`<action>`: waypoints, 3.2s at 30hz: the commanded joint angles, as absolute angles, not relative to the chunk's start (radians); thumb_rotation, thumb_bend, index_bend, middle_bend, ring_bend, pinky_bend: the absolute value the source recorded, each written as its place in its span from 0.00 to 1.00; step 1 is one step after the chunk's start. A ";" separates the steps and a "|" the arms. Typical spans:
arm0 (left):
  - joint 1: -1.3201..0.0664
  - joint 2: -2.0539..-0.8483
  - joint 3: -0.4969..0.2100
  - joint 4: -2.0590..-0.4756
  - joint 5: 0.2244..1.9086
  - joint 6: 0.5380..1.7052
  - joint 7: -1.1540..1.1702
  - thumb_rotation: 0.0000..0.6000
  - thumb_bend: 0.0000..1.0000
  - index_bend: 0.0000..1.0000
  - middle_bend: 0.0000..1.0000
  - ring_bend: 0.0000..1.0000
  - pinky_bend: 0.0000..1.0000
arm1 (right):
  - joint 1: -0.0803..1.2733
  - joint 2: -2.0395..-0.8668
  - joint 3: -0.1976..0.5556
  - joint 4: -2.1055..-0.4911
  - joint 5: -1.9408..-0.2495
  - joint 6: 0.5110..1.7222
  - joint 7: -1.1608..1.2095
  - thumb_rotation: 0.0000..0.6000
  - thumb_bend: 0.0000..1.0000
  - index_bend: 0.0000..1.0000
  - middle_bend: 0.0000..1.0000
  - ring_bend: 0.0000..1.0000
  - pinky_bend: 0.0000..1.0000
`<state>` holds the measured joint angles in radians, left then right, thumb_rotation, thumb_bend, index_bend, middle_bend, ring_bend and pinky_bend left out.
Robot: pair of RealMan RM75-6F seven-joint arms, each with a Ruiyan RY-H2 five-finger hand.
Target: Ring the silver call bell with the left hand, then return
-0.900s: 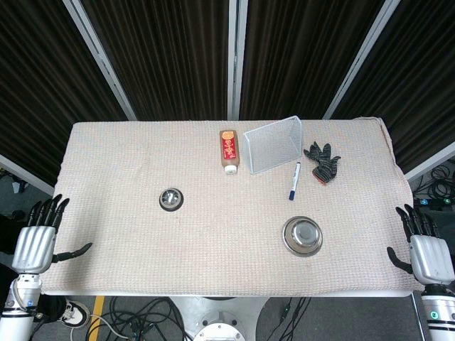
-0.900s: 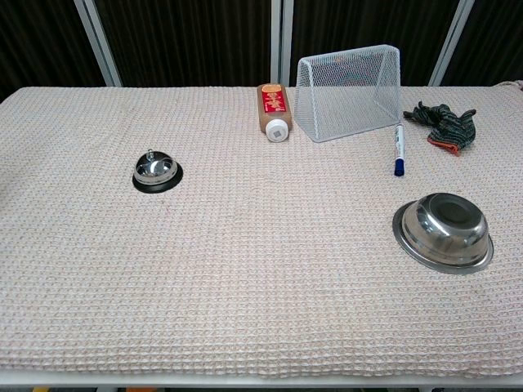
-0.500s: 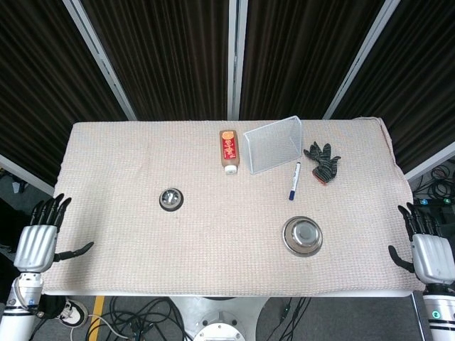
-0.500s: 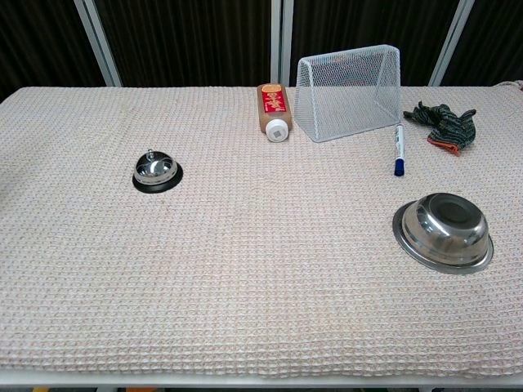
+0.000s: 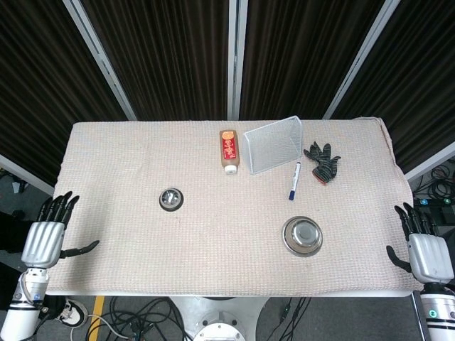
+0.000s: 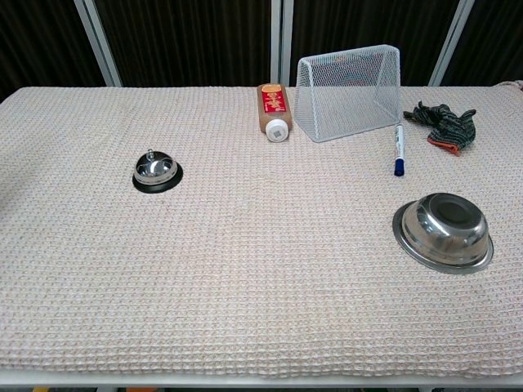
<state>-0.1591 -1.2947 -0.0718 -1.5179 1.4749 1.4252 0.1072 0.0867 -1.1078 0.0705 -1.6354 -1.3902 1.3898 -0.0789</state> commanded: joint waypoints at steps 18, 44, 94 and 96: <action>-0.434 -1.457 -0.136 -1.401 1.479 1.135 0.131 0.55 0.00 0.00 0.00 0.00 0.00 | 0.087 -1.099 0.072 -1.634 -1.372 1.378 -0.083 1.00 0.26 0.00 0.00 0.00 0.00; -0.599 -1.770 -0.170 -1.131 1.347 0.987 0.104 0.56 0.00 0.00 0.00 0.00 0.00 | 0.084 -1.108 0.075 -1.592 -1.354 1.364 -0.036 1.00 0.26 0.00 0.00 0.00 0.00; -0.629 -1.940 -0.107 -0.815 1.418 1.064 0.022 0.24 0.00 0.00 0.00 0.00 0.00 | 0.079 -1.091 0.075 -1.596 -1.344 1.349 0.003 1.00 0.27 0.00 0.00 0.00 0.00; -0.626 -1.945 -0.104 -0.805 1.424 1.074 0.012 0.24 0.00 0.00 0.00 0.00 0.00 | 0.080 -1.091 0.074 -1.596 -1.344 1.347 0.002 1.00 0.26 0.00 0.00 0.00 0.00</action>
